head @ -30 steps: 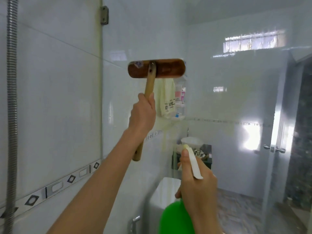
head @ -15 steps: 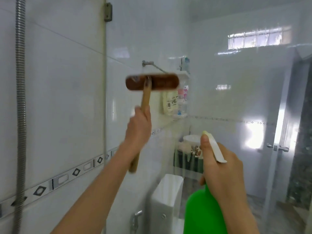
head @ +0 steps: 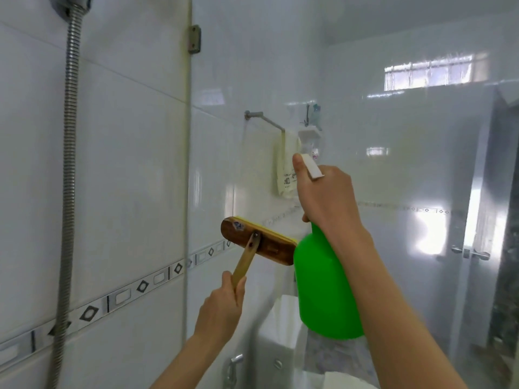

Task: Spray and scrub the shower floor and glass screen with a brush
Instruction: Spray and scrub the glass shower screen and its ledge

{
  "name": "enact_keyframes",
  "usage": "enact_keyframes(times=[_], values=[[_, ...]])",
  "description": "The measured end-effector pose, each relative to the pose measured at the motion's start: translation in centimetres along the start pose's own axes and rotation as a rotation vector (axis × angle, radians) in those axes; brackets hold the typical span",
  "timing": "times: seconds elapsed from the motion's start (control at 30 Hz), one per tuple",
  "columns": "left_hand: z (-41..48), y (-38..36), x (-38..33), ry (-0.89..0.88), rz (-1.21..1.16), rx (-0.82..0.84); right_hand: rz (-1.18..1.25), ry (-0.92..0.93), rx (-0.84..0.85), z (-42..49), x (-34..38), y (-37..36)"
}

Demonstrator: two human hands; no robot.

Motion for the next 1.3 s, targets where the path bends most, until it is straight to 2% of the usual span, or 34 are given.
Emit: enact_keyframes(times=[0.2, 0.33, 0.47, 0.63, 0.7, 0.8, 0.87, 1.0, 1.07, 1.13, 1.23, 1.3], values=[[-0.6, -0.5, -0.9, 0.045, -0.062, -0.042, -0.072, -0.030, 0.083, -0.2, -1.5, -1.7], [1.0, 0.4, -2.5, 0.053, -0.106, -0.046, -0.023, -0.034, 0.014, -0.6, -2.7, 0.0], [7.9, 5.4, -6.8, -0.039, -0.108, -0.192, -0.010, -0.024, -0.028, -0.8, -2.1, 1.2], [17.8, 12.7, -11.3, 0.061, -0.291, -0.288, 0.052, -0.058, -0.054, -1.5, -1.6, 1.5], [16.1, 11.1, -10.3, 0.089, -0.275, -0.264, 0.059, -0.072, -0.072, -1.8, -1.9, 2.3], [6.4, 4.4, -7.8, 0.049, -0.157, -0.095, 0.071, -0.070, -0.078, -2.4, -2.3, 3.9], [2.7, 3.3, -7.9, 0.042, -0.140, -0.005, 0.073, -0.085, -0.088, -2.7, -2.7, 5.0], [12.5, 11.0, -12.1, 0.032, -0.062, -0.139, 0.062, -0.080, -0.142, -2.7, -2.6, 7.1], [19.0, 15.9, -14.2, 0.074, -0.177, -0.215, 0.073, -0.086, -0.158, -2.8, -2.8, 7.7], [21.8, 17.7, -15.2, 0.114, -0.306, -0.263, 0.074, -0.116, -0.172, -3.0, -3.5, 8.1], [18.0, 13.1, -14.2, 0.130, -0.278, -0.254, 0.059, -0.149, -0.174, -3.6, -4.7, 9.0], [10.7, 6.8, -12.7, 0.061, -0.168, -0.145, 0.039, -0.156, -0.158, -4.0, -5.3, 9.4]])
Point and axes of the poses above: each hand's wrist, its own z-axis towards the middle knuckle, its own y-axis out of the back of the hand, x = y × z, the point moved 7 cm from there along z, towards the middle knuckle, and after that the axes turned 1 degree about z, right-handed, at the moved point
